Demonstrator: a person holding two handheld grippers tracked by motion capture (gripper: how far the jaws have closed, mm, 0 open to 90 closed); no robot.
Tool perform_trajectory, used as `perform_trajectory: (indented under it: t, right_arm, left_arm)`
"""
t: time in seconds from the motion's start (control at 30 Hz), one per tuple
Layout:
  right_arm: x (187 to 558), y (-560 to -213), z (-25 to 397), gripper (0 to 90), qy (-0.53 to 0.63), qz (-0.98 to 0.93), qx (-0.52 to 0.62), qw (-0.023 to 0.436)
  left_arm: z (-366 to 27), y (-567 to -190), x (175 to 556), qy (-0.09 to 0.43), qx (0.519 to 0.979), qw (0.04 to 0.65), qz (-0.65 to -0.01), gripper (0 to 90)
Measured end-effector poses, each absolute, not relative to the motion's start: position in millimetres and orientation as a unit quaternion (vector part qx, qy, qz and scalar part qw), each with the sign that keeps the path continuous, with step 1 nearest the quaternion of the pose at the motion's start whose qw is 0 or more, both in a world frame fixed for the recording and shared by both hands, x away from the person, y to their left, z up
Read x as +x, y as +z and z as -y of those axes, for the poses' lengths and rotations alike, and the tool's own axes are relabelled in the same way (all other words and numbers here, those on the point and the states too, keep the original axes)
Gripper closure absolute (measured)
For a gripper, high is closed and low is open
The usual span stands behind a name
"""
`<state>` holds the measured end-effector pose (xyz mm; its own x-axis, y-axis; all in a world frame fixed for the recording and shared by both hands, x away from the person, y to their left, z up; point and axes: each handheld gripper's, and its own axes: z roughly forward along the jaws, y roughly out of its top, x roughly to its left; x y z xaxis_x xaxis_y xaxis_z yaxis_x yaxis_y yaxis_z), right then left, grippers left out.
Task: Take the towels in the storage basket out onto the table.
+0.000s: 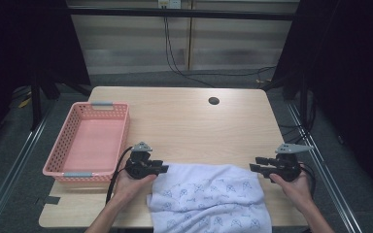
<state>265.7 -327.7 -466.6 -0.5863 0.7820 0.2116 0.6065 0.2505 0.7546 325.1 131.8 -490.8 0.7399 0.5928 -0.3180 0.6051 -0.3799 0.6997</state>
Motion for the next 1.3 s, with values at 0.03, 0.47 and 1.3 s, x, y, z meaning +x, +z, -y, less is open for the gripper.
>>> perform_trajectory:
  t: [0.03, 0.47, 1.3]
  right_arm:
    - [266, -467, 328, 53.7, 0.423, -0.784, 0.443, 0.104]
    - [262, -499, 315, 51.4, 0.366, -0.823, 0.427, 0.087]
    - [269, -472, 328, 86.5, 0.446, -0.780, 0.430, 0.081]
  left_arm:
    - [-131, -491, 325, -0.004, 0.833, 0.422, -0.359, 61.6]
    - [-133, -501, 323, 0.003, 0.836, 0.412, -0.362, 51.5]
    - [-131, -476, 320, -0.003, 0.831, 0.448, -0.330, 84.8]
